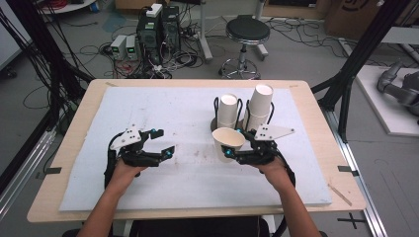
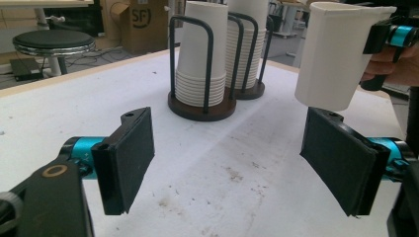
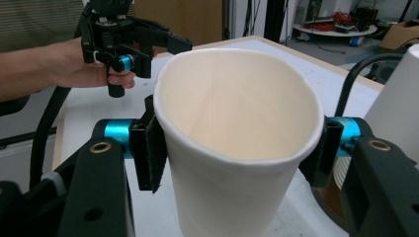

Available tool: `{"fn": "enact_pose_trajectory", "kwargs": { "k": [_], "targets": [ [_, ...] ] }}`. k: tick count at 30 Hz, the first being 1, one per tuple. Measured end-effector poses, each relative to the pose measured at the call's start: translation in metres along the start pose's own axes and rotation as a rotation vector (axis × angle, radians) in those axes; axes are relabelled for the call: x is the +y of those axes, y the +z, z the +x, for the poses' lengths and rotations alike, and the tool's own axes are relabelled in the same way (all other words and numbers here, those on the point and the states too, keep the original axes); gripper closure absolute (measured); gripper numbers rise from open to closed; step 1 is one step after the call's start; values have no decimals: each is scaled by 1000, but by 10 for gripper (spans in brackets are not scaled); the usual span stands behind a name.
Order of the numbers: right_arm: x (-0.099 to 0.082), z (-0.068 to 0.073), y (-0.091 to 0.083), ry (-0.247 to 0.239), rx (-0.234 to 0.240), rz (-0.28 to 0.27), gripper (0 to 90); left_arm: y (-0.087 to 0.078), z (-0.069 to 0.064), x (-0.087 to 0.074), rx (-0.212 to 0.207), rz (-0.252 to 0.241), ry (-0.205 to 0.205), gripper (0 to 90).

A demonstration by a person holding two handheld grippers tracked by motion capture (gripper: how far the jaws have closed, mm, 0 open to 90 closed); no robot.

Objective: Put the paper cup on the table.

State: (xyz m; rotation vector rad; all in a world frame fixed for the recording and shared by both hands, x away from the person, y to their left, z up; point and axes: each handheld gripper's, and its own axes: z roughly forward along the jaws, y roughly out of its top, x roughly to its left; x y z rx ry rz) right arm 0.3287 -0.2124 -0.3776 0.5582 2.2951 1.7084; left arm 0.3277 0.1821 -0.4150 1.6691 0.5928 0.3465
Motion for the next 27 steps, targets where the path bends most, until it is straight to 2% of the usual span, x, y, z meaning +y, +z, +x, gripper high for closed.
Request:
{"fn": "enact_pose_trajectory", "kwargs": {
  "k": [4,16,27],
  "targets": [
    [0,-2,-4,3,-12,-10,395,-3,2,-2,9,3,-7,205],
    [-1,-7,-12,14,-41,-16,395,-11,10,-3,37,-27,-21,205],
    [-5,-15,-31,-4,-127,-6,395,-17,11,-11,62,-28,-21,205]
  ]
}}
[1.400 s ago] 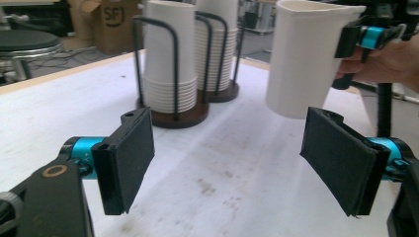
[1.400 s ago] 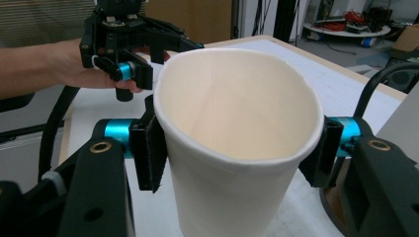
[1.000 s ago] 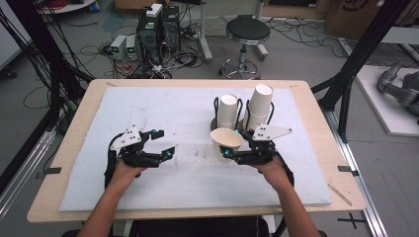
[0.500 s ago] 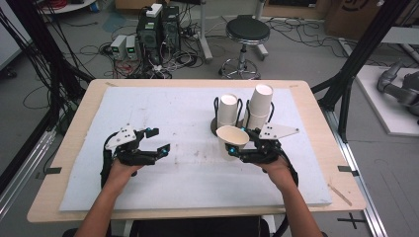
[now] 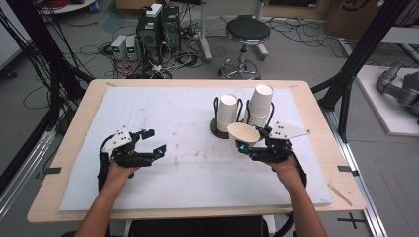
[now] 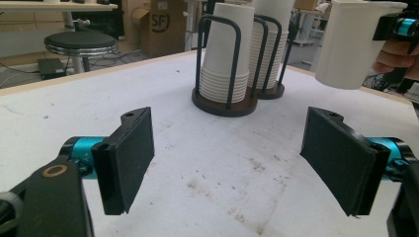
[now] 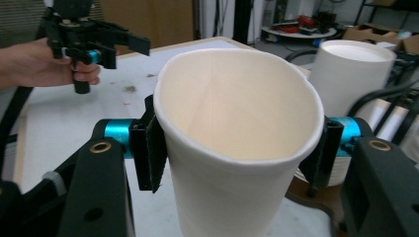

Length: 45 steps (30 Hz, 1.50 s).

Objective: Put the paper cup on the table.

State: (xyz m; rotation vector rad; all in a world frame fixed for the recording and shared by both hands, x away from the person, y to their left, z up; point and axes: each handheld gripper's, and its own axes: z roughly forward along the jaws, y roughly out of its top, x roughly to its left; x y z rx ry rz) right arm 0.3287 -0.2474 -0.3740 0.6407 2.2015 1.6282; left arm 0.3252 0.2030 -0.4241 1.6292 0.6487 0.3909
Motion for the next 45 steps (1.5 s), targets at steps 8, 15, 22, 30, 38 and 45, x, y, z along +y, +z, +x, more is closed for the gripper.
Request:
{"fn": "enact_pose_trajectory", "kwargs": {
  "k": [8,15,22,30,38,45],
  "targets": [
    [-5,-11,-23,7,-74,-22,393,-1,0,-1,7,0,-2,205],
    [-12,-23,-40,27,-156,-33,389,-2,-1,-2,12,0,-2,205],
    [-23,-36,-50,55,-254,-22,387,-1,-1,-3,6,6,-1,205],
    [-39,-53,-60,99,-363,4,381,0,-1,-3,7,5,-1,205],
    [-61,-67,-63,155,-424,57,374,1,-1,-2,6,7,2,205],
    [-72,-73,-61,185,-428,86,370,1,0,-3,6,10,0,205]
  ]
}}
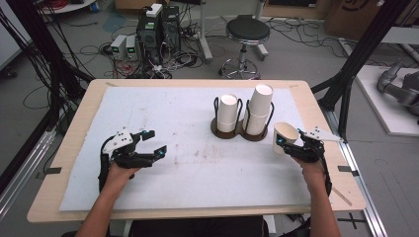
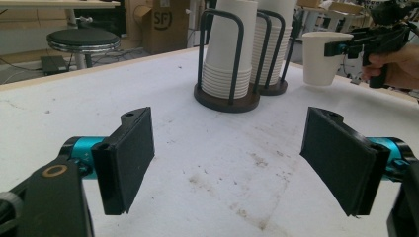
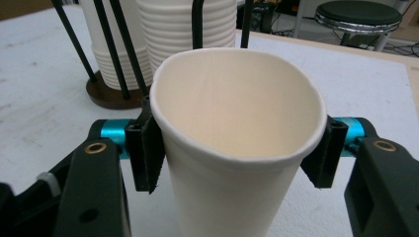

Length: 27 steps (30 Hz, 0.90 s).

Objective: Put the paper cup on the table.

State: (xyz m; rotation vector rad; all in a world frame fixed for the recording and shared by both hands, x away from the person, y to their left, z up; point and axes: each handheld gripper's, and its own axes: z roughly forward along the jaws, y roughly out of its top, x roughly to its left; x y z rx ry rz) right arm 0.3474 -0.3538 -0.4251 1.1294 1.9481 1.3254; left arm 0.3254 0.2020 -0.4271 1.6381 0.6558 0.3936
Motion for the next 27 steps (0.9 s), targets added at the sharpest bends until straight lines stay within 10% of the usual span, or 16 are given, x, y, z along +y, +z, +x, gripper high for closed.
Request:
{"fn": "enact_pose_trajectory", "kwargs": {
  "k": [27],
  "targets": [
    [-19,5,-16,-16,10,79,213,2,1,-1,-1,11,-3,205]
  ]
}}
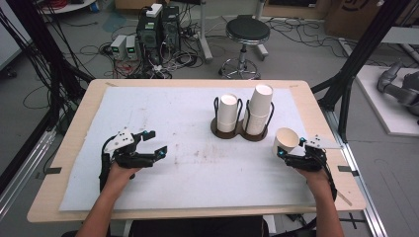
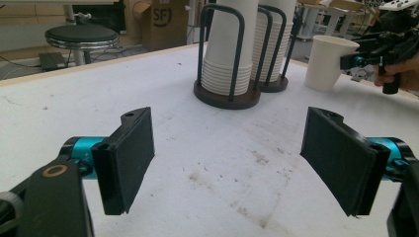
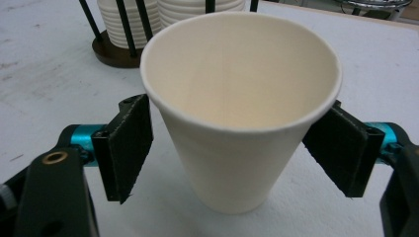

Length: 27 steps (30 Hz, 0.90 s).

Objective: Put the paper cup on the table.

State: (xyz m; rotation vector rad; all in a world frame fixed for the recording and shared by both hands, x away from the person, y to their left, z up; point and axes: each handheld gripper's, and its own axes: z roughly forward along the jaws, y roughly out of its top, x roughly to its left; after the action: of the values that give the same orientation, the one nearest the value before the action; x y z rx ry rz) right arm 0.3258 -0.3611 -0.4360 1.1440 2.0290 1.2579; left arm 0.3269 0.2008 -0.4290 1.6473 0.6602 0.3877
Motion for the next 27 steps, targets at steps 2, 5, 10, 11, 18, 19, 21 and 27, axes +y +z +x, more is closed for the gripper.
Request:
{"fn": "enact_pose_trajectory", "kwargs": {
  "k": [2,5,10,11,18,19,21,27],
  "targets": [
    [-1,1,-3,0,0,-2,213,0,0,0,-1,0,1,205],
    [-1,4,-11,-1,3,-16,213,0,0,0,0,0,-1,205],
    [-2,5,-21,2,3,-27,213,1,0,0,0,-3,0,205],
    [-2,5,-23,3,3,-31,212,1,0,0,-1,-3,-1,205],
    [4,12,-36,-7,6,-32,213,0,2,0,4,-9,-5,205],
    [4,12,-36,-8,10,-32,213,0,2,1,3,-9,-5,205],
    [4,14,-38,-10,19,-34,213,0,2,1,4,-12,-4,205],
    [5,18,-44,-15,26,-43,212,-1,2,1,2,-13,-6,205]
  ]
}}
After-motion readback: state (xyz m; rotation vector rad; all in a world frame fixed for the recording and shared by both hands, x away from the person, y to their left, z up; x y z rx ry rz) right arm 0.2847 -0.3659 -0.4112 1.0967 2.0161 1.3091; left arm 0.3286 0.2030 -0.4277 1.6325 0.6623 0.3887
